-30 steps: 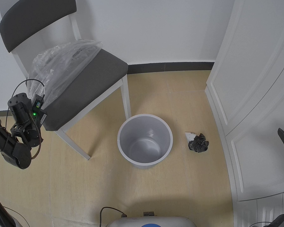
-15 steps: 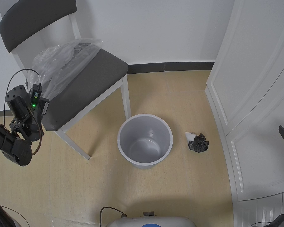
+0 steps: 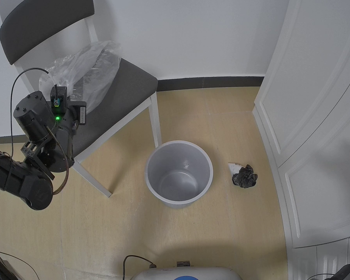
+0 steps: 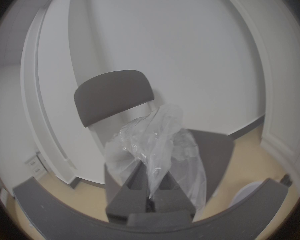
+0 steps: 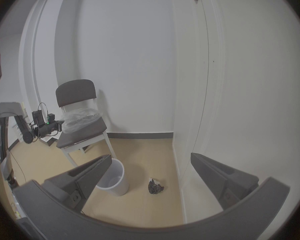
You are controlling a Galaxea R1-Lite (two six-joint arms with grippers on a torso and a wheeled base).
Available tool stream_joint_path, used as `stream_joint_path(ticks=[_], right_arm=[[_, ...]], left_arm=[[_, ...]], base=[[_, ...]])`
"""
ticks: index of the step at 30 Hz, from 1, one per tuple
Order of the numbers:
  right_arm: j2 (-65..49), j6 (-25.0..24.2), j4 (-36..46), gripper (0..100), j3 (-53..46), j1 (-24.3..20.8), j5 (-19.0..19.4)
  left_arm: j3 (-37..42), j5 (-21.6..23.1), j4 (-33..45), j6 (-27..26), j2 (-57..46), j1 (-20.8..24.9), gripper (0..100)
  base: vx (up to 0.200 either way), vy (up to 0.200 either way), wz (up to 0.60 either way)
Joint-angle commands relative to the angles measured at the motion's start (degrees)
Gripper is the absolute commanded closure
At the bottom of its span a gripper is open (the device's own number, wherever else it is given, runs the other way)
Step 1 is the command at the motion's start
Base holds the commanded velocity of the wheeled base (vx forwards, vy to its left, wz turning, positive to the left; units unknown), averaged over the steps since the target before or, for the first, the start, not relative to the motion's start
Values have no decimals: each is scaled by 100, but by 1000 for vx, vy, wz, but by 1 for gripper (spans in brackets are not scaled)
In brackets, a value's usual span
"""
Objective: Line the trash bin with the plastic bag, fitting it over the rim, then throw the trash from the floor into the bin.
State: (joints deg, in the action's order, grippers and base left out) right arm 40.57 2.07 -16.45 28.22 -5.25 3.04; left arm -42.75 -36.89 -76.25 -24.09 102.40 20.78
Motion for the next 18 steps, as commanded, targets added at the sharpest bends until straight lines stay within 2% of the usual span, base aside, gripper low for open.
stream_joint_path(ticks=[1, 3, 6, 10, 11, 14, 18], right_arm=[[417, -392, -52, 0, 272, 16, -110], [689, -849, -236, 0, 412, 33, -312], [962, -1156, -649, 0, 474, -72, -585], [1216, -1236, -992, 0, 447, -433, -954], [1410, -1332, -1098, 0, 500, -740, -1297], [1893, -1552, -1449, 0, 799, -1136, -1727], [2544, -1657, -1862, 0, 1071, -1311, -1877]], left_arm=[[-84, 15, 5, 554, -124, 778, 100], [-111, 24, 5, 730, -185, 1094, 100], [-128, 94, -4, 836, -229, 1340, 100], [-119, 296, -4, 1134, -423, 1507, 100], [-93, 367, -4, 1442, -546, 1613, 100], [30, 393, -4, 1829, -686, 1657, 100], [223, 674, 5, 2119, -845, 1666, 100]], base=[[0, 0, 0], [0, 0, 0], [0, 0, 0], [0, 0, 0], [0, 0, 0], [0, 0, 0], [0, 0, 0]])
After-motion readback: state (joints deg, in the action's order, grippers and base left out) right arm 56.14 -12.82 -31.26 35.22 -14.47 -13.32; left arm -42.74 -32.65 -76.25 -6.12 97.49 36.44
